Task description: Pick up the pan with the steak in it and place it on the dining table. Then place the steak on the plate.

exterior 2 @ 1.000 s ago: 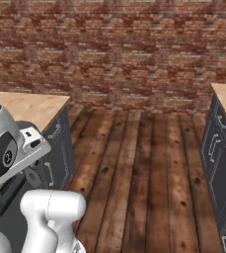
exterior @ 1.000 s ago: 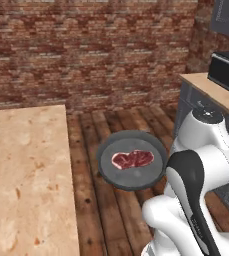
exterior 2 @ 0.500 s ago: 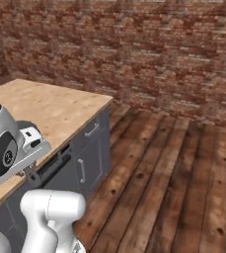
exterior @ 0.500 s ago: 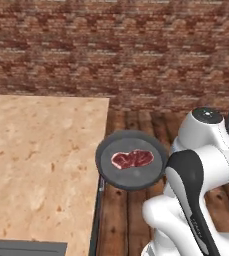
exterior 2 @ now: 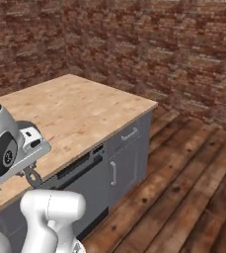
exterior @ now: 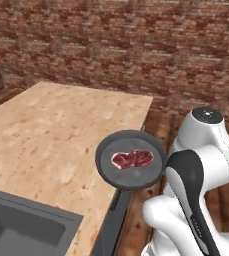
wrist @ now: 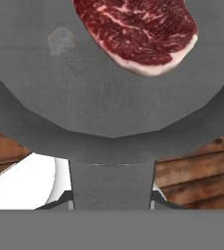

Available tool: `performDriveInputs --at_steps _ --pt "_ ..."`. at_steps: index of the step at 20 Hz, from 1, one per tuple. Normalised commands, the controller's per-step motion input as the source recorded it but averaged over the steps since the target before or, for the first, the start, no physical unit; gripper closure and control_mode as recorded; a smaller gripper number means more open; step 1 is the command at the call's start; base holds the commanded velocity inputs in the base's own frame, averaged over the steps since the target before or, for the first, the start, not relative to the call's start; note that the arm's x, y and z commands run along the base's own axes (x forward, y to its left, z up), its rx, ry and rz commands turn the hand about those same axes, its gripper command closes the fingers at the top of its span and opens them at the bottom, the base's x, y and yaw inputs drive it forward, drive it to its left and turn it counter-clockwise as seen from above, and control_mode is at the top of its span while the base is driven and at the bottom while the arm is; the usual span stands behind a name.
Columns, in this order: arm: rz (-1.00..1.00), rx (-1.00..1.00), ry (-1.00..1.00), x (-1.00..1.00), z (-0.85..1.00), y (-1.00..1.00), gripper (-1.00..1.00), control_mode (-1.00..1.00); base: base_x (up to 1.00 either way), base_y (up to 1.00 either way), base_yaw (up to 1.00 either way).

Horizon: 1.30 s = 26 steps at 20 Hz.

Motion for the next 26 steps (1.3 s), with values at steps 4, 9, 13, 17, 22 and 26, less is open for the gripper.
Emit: performDriveInputs --at_steps 4,9,13,17,22,26 --pt "0.0 0.0 0.0 0.0 0.0 0.0 1.0 1.0 -0.17 0.0 0.47" --pt "0.0 0.0 0.0 0.0 0.0 0.0 1.0 1.0 -0.17 0.0 0.47" --pt "0.0 0.0 0.0 0.0 0.0 0.0 1.0 1.0 -0.18 0.0 0.47" --pt "0.0 0.0 0.0 0.0 0.0 0.0 1.0 1.0 -0.18 0.0 0.47" --pt "0.0 0.0 0.0 0.0 0.0 0.0 1.0 1.0 -0.18 0.0 0.47" --pt "0.0 0.0 0.0 0.0 0.0 0.0 1.0 1.0 -0.18 0.0 0.47"
